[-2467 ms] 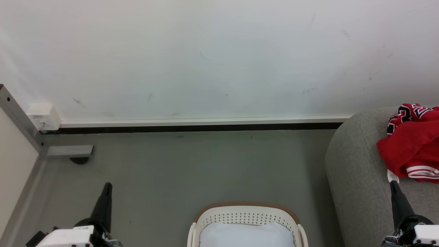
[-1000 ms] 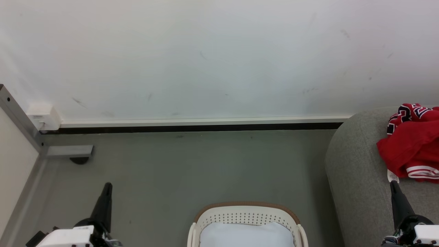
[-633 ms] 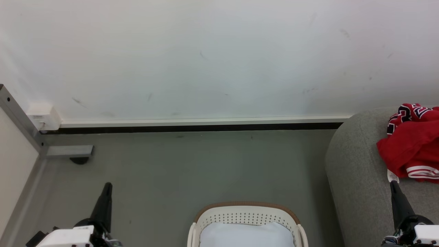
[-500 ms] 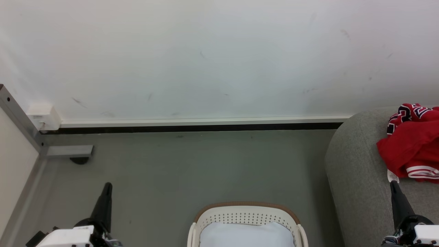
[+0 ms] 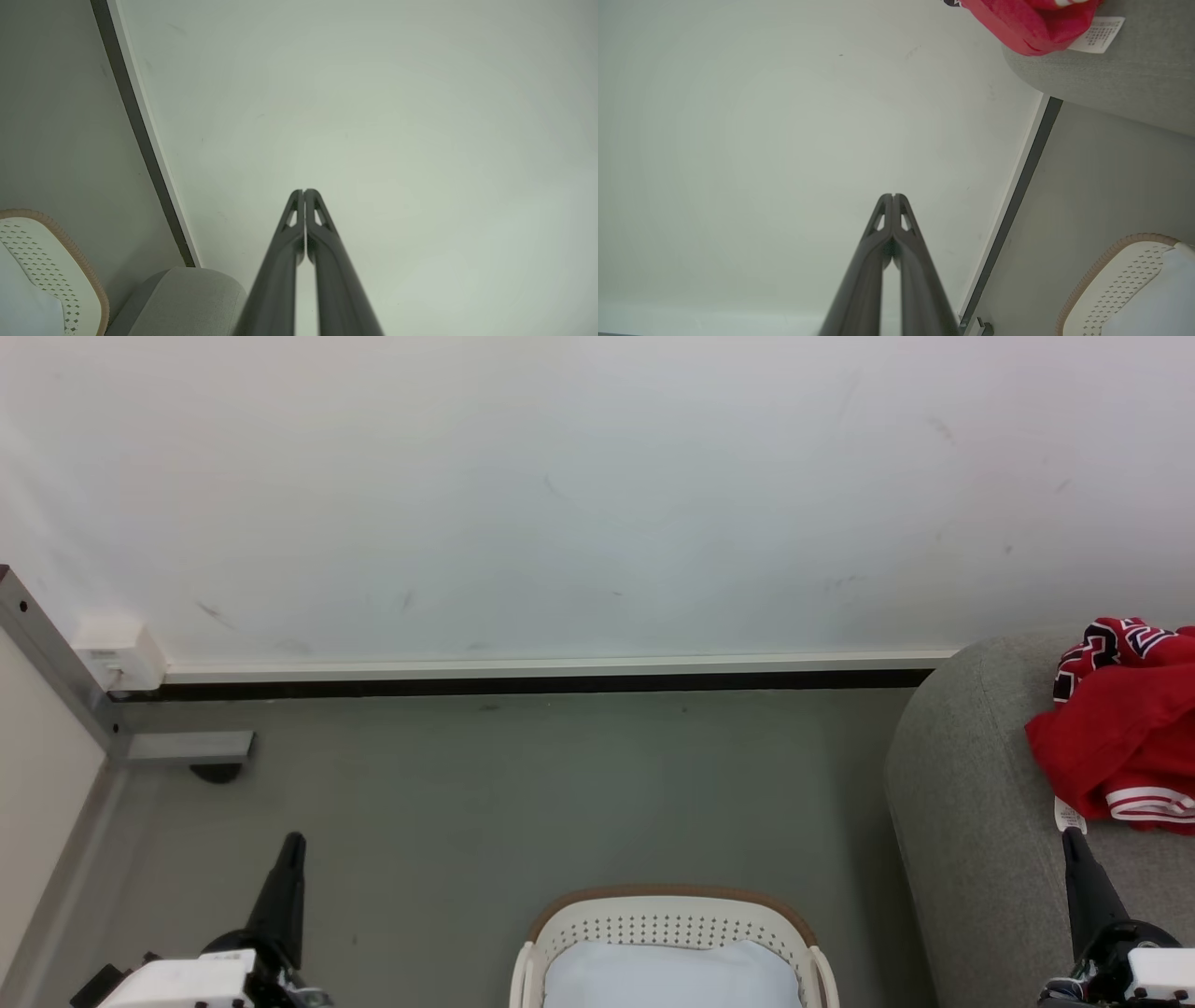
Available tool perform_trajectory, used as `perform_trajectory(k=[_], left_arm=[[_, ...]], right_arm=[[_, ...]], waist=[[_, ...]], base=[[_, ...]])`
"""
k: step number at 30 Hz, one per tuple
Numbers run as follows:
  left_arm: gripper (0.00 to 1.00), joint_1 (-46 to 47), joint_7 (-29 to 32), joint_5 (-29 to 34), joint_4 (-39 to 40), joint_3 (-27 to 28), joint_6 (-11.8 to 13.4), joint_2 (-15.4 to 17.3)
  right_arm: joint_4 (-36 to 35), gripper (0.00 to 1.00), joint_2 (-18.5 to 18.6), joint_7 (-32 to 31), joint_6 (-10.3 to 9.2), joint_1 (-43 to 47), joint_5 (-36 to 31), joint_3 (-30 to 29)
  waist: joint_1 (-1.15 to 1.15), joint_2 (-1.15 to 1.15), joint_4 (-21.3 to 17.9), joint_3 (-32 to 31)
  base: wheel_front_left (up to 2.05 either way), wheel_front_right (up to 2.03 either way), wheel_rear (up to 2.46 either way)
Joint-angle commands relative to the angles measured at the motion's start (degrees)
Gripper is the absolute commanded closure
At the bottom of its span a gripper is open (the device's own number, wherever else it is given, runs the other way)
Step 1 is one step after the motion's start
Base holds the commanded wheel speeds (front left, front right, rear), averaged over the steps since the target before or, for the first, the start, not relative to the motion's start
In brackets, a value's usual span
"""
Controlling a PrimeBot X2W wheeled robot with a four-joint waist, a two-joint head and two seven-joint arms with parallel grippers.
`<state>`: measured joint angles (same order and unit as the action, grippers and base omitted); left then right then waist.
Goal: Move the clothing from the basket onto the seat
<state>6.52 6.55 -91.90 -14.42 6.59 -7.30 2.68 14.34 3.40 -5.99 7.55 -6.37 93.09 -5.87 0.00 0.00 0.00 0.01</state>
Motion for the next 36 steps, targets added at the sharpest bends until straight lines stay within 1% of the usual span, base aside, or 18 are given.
perform_trajectory(k=[1, 36], left_arm=[[1.00, 0.4, 0.3, -0.8, -0.1, 0.1, -0.4, 0.4], [1.00, 0.4, 0.3, -0.8, -0.1, 0.1, -0.4, 0.4]], right_arm=[[0.1, 1.00, 0.0, -0.2, -0.12, -0.5, -0.2, -0.2], [0.1, 1.00, -0.1, -0.3, -0.12, -0.5, -0.3, -0.3]], waist=[[0.00, 0.00, 0.0, 0.0], [0.00, 0.00, 0.0, 0.0]], base=[[0.00, 0.00, 0.00], [0.00, 0.00, 0.00]])
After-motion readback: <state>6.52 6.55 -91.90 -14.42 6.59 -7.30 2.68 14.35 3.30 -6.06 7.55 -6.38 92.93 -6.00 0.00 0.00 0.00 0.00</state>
